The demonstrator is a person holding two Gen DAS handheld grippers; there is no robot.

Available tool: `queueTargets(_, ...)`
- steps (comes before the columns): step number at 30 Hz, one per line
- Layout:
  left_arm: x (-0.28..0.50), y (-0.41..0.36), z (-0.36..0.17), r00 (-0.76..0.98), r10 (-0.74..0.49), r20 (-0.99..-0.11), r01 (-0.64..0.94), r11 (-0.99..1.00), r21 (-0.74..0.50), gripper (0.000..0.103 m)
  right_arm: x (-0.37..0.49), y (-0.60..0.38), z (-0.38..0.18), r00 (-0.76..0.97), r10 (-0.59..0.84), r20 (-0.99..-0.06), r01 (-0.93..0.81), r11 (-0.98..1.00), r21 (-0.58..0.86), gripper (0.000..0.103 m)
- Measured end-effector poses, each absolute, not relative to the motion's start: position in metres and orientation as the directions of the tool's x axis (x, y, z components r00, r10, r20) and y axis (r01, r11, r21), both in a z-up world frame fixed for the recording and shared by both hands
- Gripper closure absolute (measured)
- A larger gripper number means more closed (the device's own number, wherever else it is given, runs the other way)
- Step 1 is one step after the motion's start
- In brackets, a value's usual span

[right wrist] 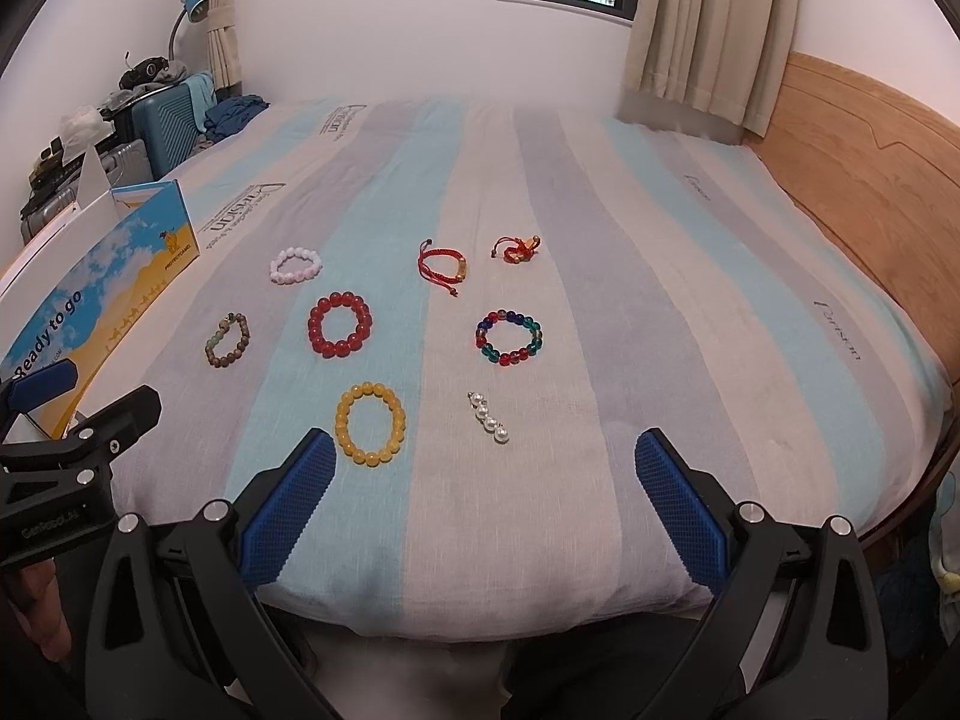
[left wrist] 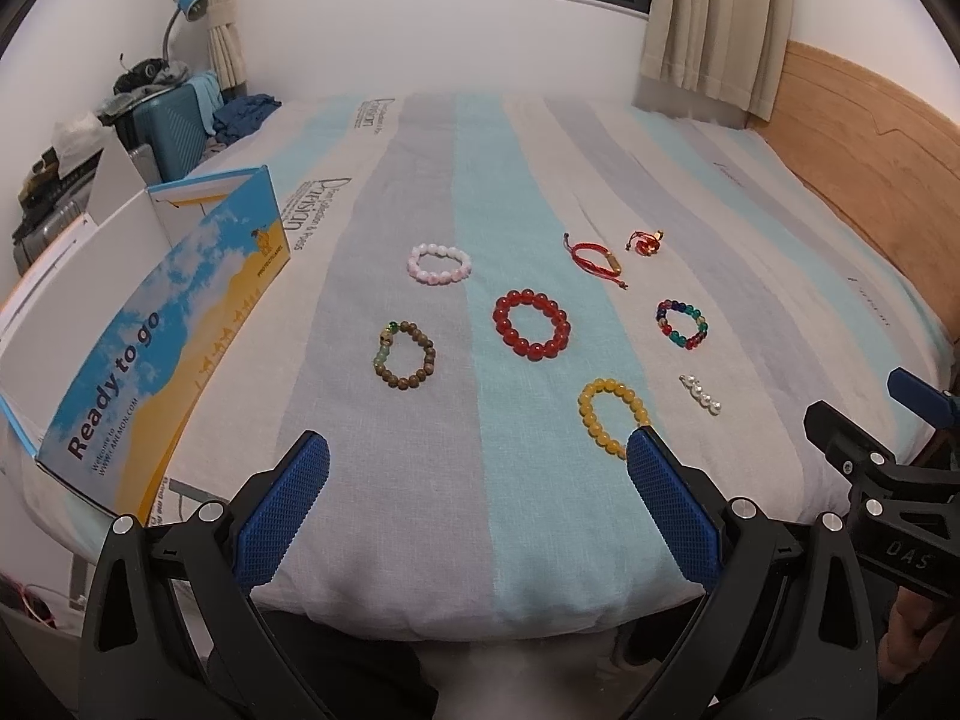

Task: Organize jewelry

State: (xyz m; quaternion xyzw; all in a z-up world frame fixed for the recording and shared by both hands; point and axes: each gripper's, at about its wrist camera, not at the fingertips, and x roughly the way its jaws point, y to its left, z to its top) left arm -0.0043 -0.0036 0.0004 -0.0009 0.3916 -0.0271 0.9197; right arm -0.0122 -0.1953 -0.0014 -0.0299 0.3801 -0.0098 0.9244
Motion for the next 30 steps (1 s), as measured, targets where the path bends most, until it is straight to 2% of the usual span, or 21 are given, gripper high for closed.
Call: queueTargets(30, -0.007, -0.0054, -0.0005, 0.697, -0.04, -0.716, 0.05, 0.999, -0.007, 0.006, -0.019, -0.1991, -0.0016, 0.718, -0.023, -0.695, -0.001, 0.999, -0.035, 0.007)
